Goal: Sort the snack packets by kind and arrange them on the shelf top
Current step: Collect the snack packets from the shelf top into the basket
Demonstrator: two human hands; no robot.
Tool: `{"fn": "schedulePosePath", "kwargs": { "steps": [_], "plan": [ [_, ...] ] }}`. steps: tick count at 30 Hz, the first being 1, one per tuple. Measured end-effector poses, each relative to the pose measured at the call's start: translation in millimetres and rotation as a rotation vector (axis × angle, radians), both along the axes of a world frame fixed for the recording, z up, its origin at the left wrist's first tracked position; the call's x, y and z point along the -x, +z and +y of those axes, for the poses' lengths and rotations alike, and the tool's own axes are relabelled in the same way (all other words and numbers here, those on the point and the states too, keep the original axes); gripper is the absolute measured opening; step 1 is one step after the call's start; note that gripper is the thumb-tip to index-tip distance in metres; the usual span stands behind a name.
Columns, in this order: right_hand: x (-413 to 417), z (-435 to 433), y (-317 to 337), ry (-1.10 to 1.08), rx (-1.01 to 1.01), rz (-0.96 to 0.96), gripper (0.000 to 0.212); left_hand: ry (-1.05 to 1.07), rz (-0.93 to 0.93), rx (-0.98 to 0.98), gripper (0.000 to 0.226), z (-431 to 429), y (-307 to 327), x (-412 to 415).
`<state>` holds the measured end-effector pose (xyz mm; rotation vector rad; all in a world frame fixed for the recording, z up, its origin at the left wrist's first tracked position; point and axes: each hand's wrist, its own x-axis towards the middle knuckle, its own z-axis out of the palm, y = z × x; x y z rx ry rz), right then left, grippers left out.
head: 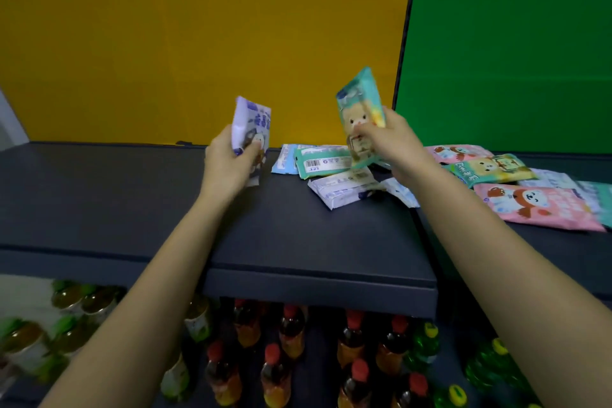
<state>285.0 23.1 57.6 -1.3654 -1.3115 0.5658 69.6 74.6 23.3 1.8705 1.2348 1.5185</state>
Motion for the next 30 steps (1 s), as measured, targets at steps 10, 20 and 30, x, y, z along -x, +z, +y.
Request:
{"fn": "schedulePosePath", "kwargs": {
  "steps": [10, 20, 30],
  "plan": [
    [84.6, -75.1, -28.3, 0.513, 0.206, 0.607, 0.013, 0.0, -0.468, 0.27, 0.009, -135.7, -7.5, 92.0],
    [299.1, -132.1, -127.6, 0.946, 0.656, 0.517, 0.01, 0.627, -0.634, 0.292, 0.006, -314.0, -95.9, 273.0],
    [509.1, -240.5, -250.0, 1.204, 0.994, 0.274, 0.017, 1.058, -0.777, 0.426, 0.016, -485.2, -205.5, 417.4]
  ]
}}
